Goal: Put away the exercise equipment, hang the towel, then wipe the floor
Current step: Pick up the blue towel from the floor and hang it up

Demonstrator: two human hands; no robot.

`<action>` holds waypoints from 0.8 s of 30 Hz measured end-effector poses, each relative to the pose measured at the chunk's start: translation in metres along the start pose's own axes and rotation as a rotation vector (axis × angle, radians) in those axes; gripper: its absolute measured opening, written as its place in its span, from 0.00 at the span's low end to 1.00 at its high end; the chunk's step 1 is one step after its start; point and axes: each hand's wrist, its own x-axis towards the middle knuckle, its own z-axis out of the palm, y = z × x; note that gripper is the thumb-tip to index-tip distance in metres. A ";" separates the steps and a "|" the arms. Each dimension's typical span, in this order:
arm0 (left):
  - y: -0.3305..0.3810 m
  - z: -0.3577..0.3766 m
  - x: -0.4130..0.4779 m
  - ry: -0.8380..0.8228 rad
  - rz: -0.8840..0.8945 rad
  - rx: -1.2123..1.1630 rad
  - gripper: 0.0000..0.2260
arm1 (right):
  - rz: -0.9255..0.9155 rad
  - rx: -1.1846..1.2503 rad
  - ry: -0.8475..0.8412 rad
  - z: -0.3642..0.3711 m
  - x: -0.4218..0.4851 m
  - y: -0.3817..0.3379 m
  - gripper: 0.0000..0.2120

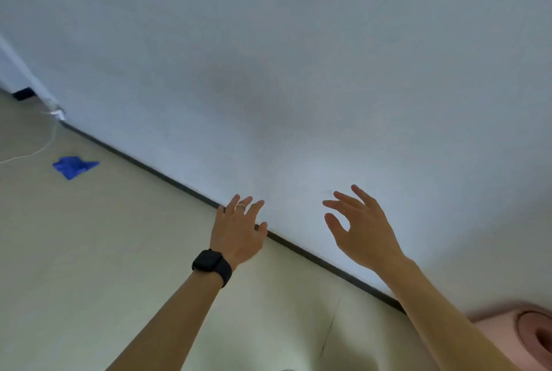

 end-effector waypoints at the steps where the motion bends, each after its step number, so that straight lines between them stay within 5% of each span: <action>1: -0.037 -0.015 -0.023 0.035 -0.061 0.008 0.25 | -0.069 0.014 -0.012 0.013 0.003 -0.036 0.16; 12: -0.331 -0.164 -0.264 0.349 -0.596 0.024 0.25 | -0.633 0.140 -0.184 0.100 -0.005 -0.408 0.20; 24: -0.593 -0.271 -0.337 0.533 -0.883 0.068 0.25 | -0.933 0.224 -0.249 0.220 0.067 -0.722 0.21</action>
